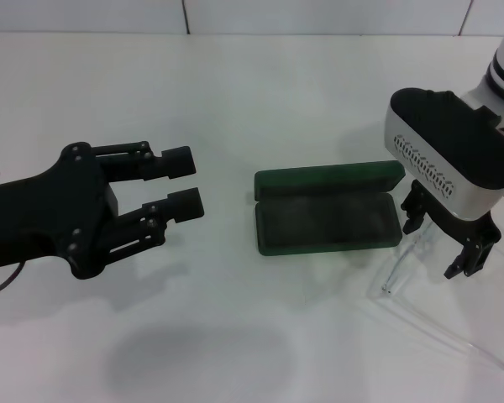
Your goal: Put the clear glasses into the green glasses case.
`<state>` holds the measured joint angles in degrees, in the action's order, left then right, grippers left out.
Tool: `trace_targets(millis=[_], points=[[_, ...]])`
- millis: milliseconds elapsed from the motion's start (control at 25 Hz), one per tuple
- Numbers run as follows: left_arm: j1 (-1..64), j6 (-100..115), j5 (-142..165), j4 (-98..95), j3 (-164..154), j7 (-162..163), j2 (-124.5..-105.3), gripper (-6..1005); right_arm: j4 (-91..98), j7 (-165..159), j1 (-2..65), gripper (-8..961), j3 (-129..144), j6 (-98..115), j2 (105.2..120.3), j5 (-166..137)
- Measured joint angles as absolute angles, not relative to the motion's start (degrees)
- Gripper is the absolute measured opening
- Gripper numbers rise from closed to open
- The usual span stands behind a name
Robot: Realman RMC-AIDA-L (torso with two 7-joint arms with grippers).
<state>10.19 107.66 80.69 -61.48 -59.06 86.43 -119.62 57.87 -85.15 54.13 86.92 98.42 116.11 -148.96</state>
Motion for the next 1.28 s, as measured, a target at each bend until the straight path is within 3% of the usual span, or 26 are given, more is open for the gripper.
trace_targets(millis=[560, 760, 880, 1080, 1280], points=[[10.23, 107.57, 80.25, -58.37, -58.72, 84.23, -119.71, 419, 56.25, -85.6, 54.08, 575, 88.34, 95.65, 116.2, -148.99], [10.27, 107.57, 80.11, -57.51, -58.64, 83.6, -119.71, 419, 56.32, -85.62, 53.98, 346, 88.51, 96.01, 116.19, -148.75], [10.08, 107.57, 80.02, -57.49, -58.62, 83.6, -119.71, 418, 56.76, -85.63, 53.97, 146, 88.51, 96.36, 116.19, -148.19], [9.92, 107.57, 79.83, -57.47, -58.62, 83.58, -119.71, 418, 56.99, -85.65, 53.96, 81, 88.37, 96.91, 116.19, -147.92], [9.81, 107.58, 78.59, -57.21, -58.62, 83.58, -119.7, 417, 60.36, -85.89, 52.65, 75, 87.31, 100.77, 116.19, -146.45]])
